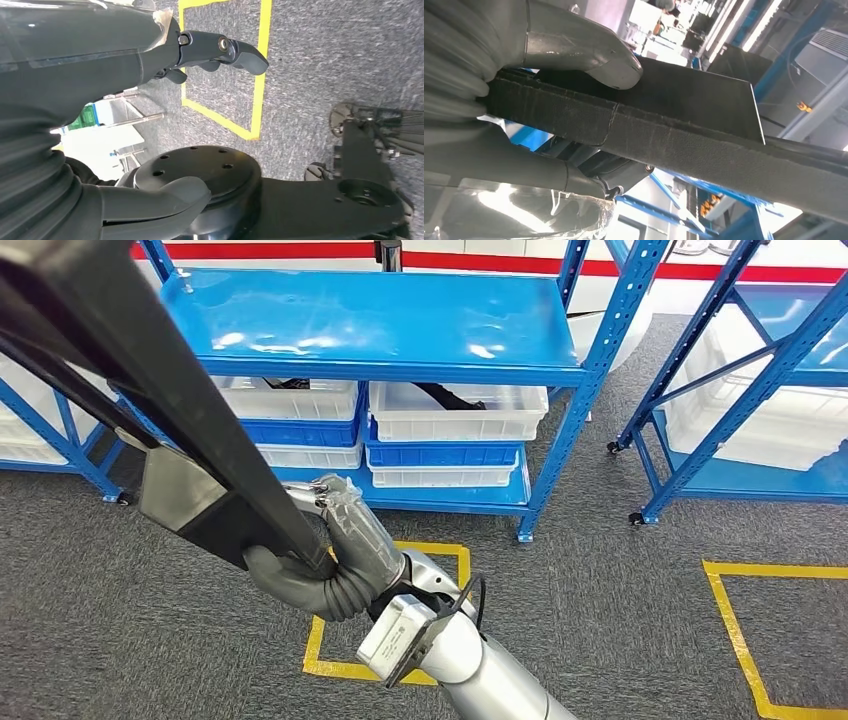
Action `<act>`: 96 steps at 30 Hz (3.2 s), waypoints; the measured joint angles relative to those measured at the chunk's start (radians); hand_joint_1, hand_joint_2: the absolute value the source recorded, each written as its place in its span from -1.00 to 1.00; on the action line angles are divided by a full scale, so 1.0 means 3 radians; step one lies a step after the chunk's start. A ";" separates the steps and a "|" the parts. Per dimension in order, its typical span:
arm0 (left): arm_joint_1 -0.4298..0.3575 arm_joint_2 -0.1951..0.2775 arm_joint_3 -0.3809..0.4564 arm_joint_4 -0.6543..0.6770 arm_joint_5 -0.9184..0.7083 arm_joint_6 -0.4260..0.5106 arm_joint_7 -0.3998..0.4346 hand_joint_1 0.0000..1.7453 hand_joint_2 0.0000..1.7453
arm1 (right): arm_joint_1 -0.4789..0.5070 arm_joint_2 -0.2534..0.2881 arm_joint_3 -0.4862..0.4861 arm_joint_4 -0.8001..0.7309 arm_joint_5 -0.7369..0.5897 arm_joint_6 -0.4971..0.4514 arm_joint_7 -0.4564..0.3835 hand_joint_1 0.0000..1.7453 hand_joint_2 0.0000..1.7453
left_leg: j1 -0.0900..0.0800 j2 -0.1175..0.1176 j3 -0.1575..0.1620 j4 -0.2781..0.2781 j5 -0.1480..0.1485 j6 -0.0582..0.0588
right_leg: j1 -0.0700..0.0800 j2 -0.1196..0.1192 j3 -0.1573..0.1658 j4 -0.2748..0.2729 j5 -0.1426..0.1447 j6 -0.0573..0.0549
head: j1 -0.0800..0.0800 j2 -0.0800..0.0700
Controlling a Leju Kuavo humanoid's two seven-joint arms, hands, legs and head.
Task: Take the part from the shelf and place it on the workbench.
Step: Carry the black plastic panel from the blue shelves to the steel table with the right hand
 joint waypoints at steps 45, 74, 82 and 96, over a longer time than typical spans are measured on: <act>0.0019 -0.0063 0.0004 -0.0005 0.0117 0.0194 -0.0001 -1.00 1.00 | -0.0157 0.0172 -0.0008 0.0187 -0.0001 0.0278 -0.0151 1.00 1.00 | 0.0037 0.0000 -0.0436 0.0910 -0.0441 -0.0201 | -0.0016 0.0019 0.0375 -0.0918 0.0438 -0.0074 | -0.0013 0.0000; -0.0148 -0.0138 -0.0194 -0.0033 -0.0286 -0.0052 0.0001 -1.00 1.00 | -0.0059 -0.0184 -0.0020 -0.0010 0.0014 0.0004 -0.0071 1.00 1.00 | 0.0037 -0.0006 -0.0352 0.0684 -0.0353 -0.0177 | -0.0030 0.0032 0.0394 -0.0925 0.0421 -0.0053 | -0.0019 0.0000; -0.0171 -0.0136 -0.0232 -0.0036 -0.0305 -0.0053 0.0001 -1.00 1.00 | -0.0031 -0.0206 -0.0019 -0.0071 0.0034 -0.0034 -0.0040 1.00 1.00 | -0.0003 0.0189 -0.0096 0.0104 -0.0026 -0.0132 | 0.0019 -0.0064 0.0413 -0.0925 0.0388 -0.0040 | -0.0017 0.0000; -0.0181 -0.0139 -0.0235 -0.0038 -0.0296 -0.0035 0.0001 -1.00 1.00 | 0.0069 -0.0306 -0.0015 -0.0102 0.0055 -0.0060 -0.0057 1.00 1.00 | -0.0009 -0.0134 -0.0039 0.0061 -0.0016 -0.0036 | -0.0032 0.0092 0.0267 -0.0717 0.0340 0.0100 | -0.0012 0.0000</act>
